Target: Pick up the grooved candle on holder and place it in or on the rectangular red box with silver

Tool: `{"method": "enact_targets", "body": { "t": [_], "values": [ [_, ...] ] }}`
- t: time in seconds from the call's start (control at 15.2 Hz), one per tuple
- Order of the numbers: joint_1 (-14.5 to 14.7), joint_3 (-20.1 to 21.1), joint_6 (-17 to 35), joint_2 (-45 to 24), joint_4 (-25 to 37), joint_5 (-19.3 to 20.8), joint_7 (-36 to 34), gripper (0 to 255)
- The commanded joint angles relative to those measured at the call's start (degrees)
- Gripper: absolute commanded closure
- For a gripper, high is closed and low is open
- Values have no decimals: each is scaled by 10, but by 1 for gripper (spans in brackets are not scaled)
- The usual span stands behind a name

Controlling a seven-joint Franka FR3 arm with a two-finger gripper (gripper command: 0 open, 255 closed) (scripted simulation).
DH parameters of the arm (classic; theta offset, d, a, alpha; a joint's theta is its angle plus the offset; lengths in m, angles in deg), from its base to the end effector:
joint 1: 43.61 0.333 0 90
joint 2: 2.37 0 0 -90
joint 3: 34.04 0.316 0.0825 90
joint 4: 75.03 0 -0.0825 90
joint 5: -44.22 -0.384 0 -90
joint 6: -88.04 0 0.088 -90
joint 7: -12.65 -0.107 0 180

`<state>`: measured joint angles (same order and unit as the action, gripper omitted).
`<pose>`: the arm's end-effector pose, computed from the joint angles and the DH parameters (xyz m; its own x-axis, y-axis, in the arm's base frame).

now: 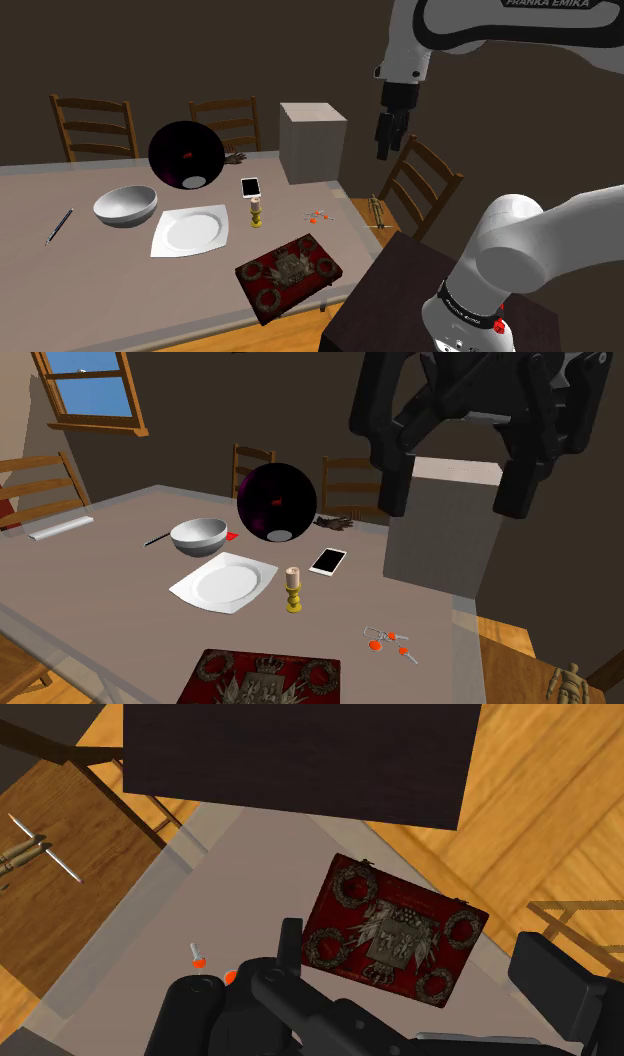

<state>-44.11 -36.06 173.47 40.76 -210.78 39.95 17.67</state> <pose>0.3055 -0.0077 0.5681 0.9913 0.0619 -0.1160 0.0492 -0.9928 -0.1090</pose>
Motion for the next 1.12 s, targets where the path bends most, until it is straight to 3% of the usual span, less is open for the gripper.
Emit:
{"method": "enact_targets", "body": {
  "t": [0.0,0.53,1.06],
  "values": [
    [0,0,0,0,0,0,0,0],
    [11,17,172,-116,-27,-8,3,0],
    [20,32,324,-268,1,-12,4,0]
  ]
}}
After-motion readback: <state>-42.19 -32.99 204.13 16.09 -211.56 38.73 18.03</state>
